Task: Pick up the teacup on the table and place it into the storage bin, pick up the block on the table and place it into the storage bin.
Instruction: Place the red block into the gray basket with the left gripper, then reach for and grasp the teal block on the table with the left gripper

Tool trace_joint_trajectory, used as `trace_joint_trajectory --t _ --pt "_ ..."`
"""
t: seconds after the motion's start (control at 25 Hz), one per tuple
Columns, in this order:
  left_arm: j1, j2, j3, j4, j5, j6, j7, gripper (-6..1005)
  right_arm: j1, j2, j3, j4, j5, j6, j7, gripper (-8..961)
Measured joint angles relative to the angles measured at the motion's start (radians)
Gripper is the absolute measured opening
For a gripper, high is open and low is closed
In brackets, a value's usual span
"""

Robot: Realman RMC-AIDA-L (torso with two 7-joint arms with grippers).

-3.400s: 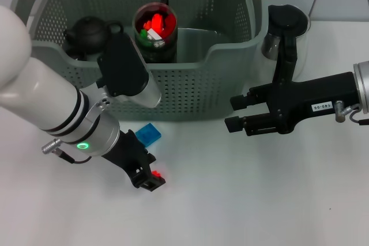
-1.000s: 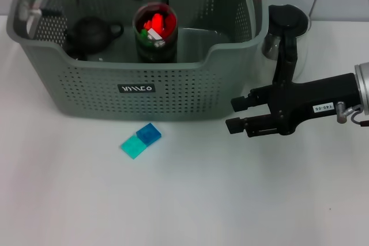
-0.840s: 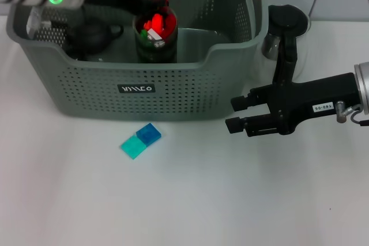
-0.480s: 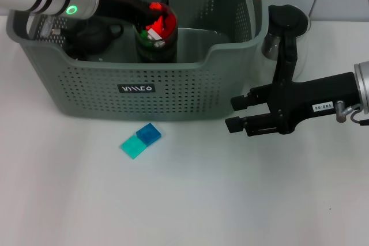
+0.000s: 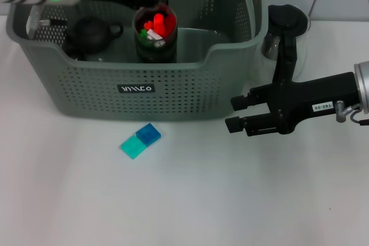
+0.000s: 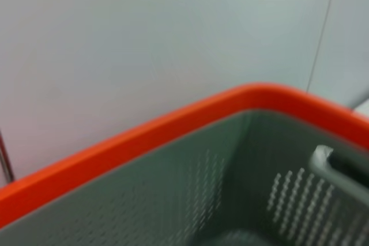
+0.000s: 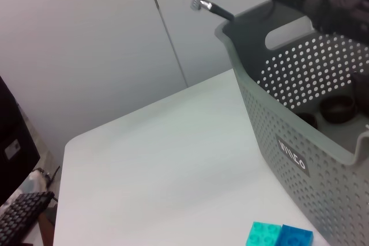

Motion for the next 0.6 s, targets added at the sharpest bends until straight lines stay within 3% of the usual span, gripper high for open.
trace_joint_trajectory --t 0.16,0.2,0.32,0.44,0.6 --pt "0.090 -0.006 -0.104 0.161 -0.188 0.181 -0.005 419 -0.001 0.000 0.000 -0.001 0.000 -0.002 0.001 609" --pt "0.126 0.003 -0.146 0.205 -0.273 0.274 -0.005 446 -0.002 0.000 0.000 -0.002 0.001 -0.002 0.001 610" --pt "0.172 0.029 -0.213 0.231 -0.364 0.434 -0.001 498 0.000 0.000 0.000 -0.002 0.001 -0.001 0.001 610" --pt "0.212 0.053 -0.274 0.218 -0.398 0.610 0.055 492 0.002 0.000 0.000 -0.001 0.000 0.001 0.001 610" --pt "0.263 0.046 -0.301 0.200 -0.377 0.755 0.162 489 0.006 0.000 -0.001 0.000 0.000 0.002 0.001 610"
